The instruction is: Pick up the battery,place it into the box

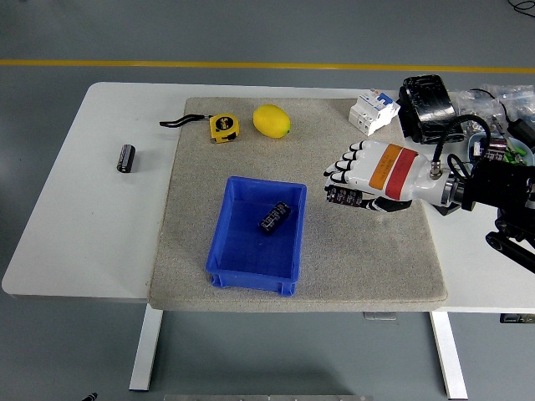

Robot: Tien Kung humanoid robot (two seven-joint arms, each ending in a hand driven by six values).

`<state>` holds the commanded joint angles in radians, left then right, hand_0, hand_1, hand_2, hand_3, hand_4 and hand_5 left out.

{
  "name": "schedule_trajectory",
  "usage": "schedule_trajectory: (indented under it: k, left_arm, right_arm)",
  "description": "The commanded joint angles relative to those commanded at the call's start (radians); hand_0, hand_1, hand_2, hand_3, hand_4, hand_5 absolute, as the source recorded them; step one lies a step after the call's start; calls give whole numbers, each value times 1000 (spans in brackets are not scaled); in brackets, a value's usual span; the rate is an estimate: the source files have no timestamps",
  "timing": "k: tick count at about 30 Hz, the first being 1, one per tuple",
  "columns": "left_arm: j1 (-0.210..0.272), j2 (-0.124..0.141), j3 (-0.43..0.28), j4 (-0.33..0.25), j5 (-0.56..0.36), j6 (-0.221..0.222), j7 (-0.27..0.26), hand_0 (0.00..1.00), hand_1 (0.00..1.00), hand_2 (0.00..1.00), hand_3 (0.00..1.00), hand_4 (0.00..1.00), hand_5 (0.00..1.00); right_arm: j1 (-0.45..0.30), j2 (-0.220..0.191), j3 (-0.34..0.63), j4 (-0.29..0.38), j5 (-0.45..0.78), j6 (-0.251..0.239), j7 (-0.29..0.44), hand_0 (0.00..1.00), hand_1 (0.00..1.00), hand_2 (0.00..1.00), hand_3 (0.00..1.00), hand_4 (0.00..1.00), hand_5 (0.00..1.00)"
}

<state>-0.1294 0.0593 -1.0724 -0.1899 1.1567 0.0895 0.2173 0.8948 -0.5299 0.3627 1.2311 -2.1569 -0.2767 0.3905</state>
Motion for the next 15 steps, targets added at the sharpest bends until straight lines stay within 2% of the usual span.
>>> schedule_trajectory:
  k: [5,15]
  left_arm:
    - [1,4,1,-1,5,0,0,538,552,625,713,822,952]
    - [-4,10,6,-4,14,-2,1,537,551,625,712,822,951]
  right_arm:
    - [30,51,-4,39,57,26,-9,605,645,757,535,747,46]
    - [57,168,-34,40,284,85,-38,607,645,758,537,754,53]
